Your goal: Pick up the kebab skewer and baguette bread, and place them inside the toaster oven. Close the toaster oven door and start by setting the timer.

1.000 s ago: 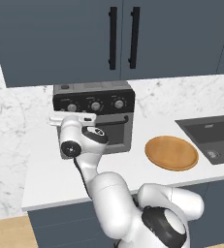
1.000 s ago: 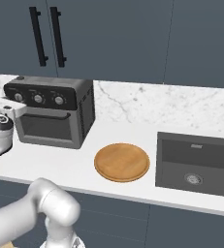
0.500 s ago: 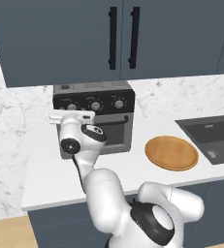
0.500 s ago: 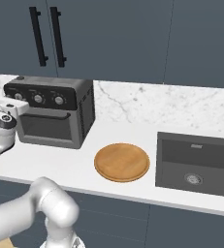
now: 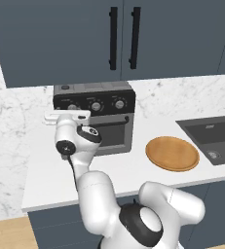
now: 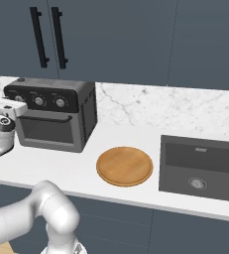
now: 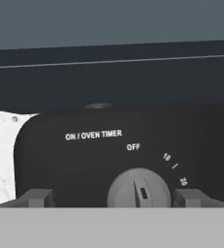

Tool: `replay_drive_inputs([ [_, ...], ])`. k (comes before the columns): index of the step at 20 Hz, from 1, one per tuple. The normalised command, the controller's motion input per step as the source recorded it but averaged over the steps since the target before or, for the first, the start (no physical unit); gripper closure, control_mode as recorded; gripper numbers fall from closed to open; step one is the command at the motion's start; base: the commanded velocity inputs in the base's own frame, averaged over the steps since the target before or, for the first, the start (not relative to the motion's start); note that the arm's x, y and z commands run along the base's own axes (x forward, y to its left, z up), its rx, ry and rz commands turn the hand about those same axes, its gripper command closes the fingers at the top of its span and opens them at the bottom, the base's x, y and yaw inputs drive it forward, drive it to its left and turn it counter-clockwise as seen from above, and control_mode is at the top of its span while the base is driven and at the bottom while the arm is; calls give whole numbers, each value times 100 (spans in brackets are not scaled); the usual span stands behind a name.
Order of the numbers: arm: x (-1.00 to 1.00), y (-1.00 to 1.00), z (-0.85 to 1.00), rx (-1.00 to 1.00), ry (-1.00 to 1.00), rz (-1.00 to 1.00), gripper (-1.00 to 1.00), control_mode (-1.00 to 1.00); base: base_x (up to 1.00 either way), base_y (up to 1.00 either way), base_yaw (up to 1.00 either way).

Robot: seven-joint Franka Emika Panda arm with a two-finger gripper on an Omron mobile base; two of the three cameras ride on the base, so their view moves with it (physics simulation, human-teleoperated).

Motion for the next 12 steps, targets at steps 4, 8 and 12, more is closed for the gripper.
replay_drive_inputs([
  [4,3,2,0,-6,-1,0,-100,-100,0,0,0],
  [8,4,0,0,-8,-3,0,-100,-100,0,0,0],
  [12,0,0,0,-7,-2,0,-100,-100,0,0,0],
])
